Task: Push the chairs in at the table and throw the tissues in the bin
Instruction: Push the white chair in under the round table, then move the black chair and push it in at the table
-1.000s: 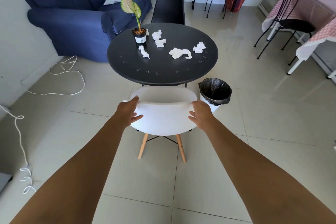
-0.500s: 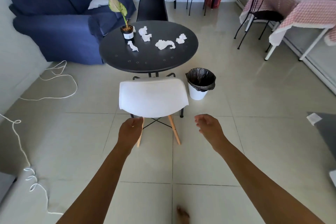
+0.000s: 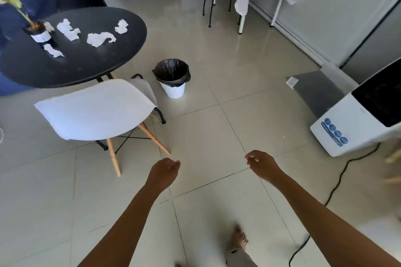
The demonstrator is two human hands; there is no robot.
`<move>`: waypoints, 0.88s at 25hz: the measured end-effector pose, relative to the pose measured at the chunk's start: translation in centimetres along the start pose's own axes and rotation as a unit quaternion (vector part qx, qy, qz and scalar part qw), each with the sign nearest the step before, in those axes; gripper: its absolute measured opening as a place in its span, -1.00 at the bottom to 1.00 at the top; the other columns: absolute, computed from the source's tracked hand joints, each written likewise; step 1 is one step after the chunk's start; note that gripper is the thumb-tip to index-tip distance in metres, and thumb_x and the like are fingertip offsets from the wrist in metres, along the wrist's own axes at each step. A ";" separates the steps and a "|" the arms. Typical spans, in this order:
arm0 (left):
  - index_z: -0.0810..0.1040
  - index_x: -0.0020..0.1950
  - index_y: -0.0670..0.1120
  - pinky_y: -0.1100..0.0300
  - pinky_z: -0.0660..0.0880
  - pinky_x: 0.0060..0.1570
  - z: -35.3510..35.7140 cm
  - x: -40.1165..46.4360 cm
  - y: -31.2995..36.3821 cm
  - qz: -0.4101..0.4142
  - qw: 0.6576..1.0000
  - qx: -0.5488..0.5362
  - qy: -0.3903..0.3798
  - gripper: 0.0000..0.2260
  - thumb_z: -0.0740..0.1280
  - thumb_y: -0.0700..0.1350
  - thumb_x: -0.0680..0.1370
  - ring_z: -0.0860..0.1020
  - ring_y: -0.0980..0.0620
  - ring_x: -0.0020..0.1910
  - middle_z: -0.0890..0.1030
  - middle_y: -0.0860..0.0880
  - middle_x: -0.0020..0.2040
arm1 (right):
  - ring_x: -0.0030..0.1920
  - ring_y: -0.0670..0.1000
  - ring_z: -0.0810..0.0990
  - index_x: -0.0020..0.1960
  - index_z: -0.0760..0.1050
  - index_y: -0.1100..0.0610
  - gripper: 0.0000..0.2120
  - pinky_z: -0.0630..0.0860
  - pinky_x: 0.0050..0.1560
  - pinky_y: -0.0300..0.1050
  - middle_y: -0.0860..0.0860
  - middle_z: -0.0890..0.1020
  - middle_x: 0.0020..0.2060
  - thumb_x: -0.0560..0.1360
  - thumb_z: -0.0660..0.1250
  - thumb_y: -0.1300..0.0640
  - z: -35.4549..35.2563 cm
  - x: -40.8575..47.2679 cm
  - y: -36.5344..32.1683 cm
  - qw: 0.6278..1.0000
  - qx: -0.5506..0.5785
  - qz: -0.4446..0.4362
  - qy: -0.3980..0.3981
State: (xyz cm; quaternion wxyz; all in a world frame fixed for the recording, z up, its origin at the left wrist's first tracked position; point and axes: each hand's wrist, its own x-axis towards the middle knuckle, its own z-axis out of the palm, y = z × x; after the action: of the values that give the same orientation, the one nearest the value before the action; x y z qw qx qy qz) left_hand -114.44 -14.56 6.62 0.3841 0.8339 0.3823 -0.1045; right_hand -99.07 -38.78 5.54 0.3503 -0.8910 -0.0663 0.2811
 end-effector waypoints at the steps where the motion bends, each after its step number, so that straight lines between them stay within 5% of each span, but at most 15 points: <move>1: 0.44 -0.35 -0.16 0.16 0.36 -0.21 2.1 0.7 1.2 0.006 0.998 0.050 -0.030 -0.61 0.14 0.00 0.60 0.51 -0.10 -0.21 0.47 -0.08 -0.38 | 0.04 0.05 0.58 0.01 0.61 0.15 -0.76 0.41 0.05 -0.23 0.05 0.66 -0.02 0.52 0.17 0.24 -1.4 0.6 2.2 0.999 -0.036 0.020 -0.009; 4: 0.48 -0.34 -0.16 0.17 0.42 -0.11 8.4 2.8 4.2 -0.017 0.982 0.147 -0.115 -0.62 0.14 0.00 0.59 0.61 -0.18 -0.01 0.62 -0.19 -0.24 | 0.21 0.08 0.54 0.10 0.59 0.16 -0.73 0.40 0.12 -0.24 0.08 0.62 0.17 0.53 0.16 0.20 -5.5 2.4 8.9 0.990 -0.104 0.087 -0.036; 7: 0.54 0.14 -0.27 0.15 0.46 0.15 12.8 4.4 6.3 -0.060 0.970 0.192 -0.137 -0.60 0.17 0.03 0.57 0.54 -0.15 0.22 0.61 -0.22 0.17 | 0.27 0.06 0.49 0.17 0.54 0.15 -0.71 0.39 0.21 -0.22 0.06 0.56 0.25 0.54 0.14 0.16 -8.2 3.6 13.5 0.976 -0.148 0.139 -0.080; 12: 0.53 0.16 -0.27 0.14 0.48 0.14 15.1 9.1 11.2 -0.060 0.960 0.223 -0.157 -0.57 0.17 0.07 0.56 0.54 -0.16 0.21 0.59 -0.23 0.21 | 0.33 0.07 0.44 0.25 0.48 0.15 -0.67 0.34 0.30 -0.20 0.08 0.51 0.31 0.56 0.10 0.13 -12.7 8.4 15.7 0.958 -0.182 0.194 -0.110; 14: 0.53 0.17 -0.28 0.15 0.45 0.18 14.9 12.4 13.1 -0.057 0.960 0.230 -0.149 -0.57 0.16 0.06 0.56 0.52 -0.16 0.24 0.57 -0.23 0.23 | 0.23 0.09 0.51 0.24 0.47 0.16 -0.67 0.41 0.22 -0.17 0.12 0.55 0.21 0.55 0.09 0.13 -13.9 11.6 15.3 0.955 -0.178 0.203 -0.124; 18: 0.49 0.23 -0.29 0.14 0.41 0.26 14.2 21.0 17.1 -0.058 0.961 0.224 -0.150 -0.55 0.14 0.05 0.58 0.48 -0.15 0.30 0.53 -0.23 0.29 | -0.25 0.09 0.47 0.02 0.43 0.10 -0.84 0.37 -0.35 -0.26 0.10 0.50 -0.15 0.53 0.09 0.16 -16.4 20.1 12.5 0.959 -0.098 0.234 -0.129; 22: 0.49 0.22 -0.27 0.12 0.48 0.20 11.7 29.7 21.8 -0.088 0.962 0.202 -0.162 -0.56 0.16 0.06 0.58 0.52 -0.16 0.27 0.55 -0.21 0.27 | -0.47 -0.02 0.29 -0.22 0.31 0.07 -0.83 0.18 -0.43 -0.26 0.06 0.43 -0.38 0.53 0.10 0.24 -19.8 28.7 8.0 0.944 0.008 0.303 -0.130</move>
State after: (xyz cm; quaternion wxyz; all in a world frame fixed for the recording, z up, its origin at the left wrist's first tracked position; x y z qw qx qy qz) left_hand -77.03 -15.46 -3.04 0.2537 0.8289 0.3578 -0.3471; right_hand -64.95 -47.30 -1.04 0.2438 -0.8219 0.1646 0.4877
